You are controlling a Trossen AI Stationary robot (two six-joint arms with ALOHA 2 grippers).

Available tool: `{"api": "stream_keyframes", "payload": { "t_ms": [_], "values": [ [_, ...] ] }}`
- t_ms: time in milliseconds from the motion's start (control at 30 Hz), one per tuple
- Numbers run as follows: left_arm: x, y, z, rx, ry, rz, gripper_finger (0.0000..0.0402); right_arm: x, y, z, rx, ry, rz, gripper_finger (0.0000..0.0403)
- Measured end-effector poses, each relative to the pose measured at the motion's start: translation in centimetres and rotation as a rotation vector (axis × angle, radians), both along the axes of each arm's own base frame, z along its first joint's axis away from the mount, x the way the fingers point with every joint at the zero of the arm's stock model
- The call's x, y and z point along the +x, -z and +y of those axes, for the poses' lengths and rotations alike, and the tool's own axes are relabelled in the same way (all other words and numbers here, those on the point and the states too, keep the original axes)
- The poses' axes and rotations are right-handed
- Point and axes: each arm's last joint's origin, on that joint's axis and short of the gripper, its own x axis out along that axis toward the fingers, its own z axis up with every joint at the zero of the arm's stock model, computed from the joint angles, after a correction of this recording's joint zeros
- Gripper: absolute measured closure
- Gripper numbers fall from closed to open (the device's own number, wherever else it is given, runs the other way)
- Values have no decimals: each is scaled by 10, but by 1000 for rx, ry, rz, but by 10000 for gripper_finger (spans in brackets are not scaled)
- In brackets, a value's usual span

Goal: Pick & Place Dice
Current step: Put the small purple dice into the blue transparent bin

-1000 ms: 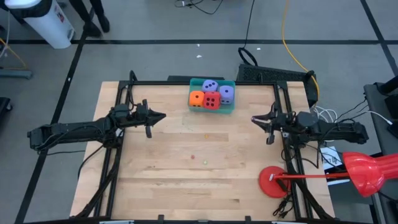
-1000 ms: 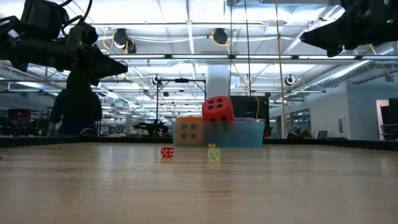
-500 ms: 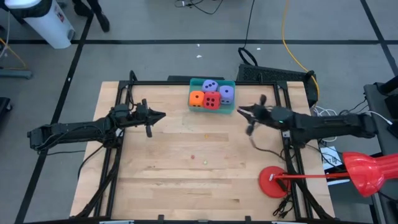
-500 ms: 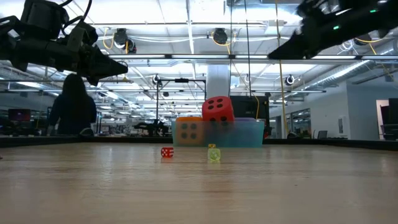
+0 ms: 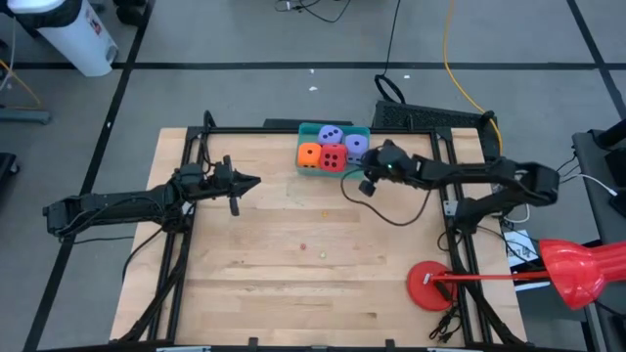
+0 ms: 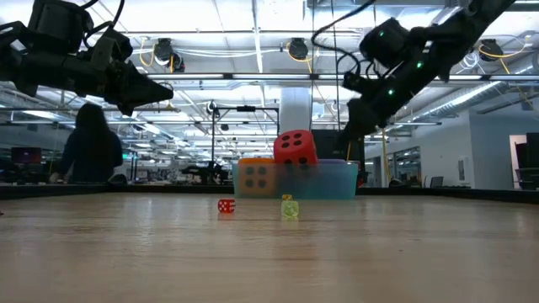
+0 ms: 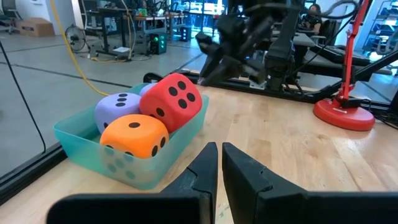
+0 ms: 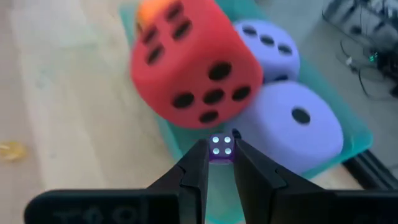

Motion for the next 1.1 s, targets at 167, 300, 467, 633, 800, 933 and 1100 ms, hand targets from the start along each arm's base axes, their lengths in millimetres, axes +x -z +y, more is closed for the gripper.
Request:
{"api": "stream_keyframes", "payload": {
  "t_ms": [167,300,467,633,800,933,1100],
  "values": [
    [0,0,0,0,0,0,371,1,14,-15,34,38,33,346],
    [0,0,0,0,0,-2,371,3,24,-22,73,48,36,344],
    [0,0,0,-3,0,-3,371,4,33,-24,78,101,62,295],
    [0,0,0,1,0,-2,371,5,29,-25,73,120,30,206],
    [0,0,0,1,0,-3,371,3,22,-22,95,101,1,145],
    [0,0,0,1,0,-4,371,3,19,-22,100,78,-19,139],
    [0,0,0,-2,-1,-4,371,5,22,-14,-12,-104,95,168]
  ]
}}
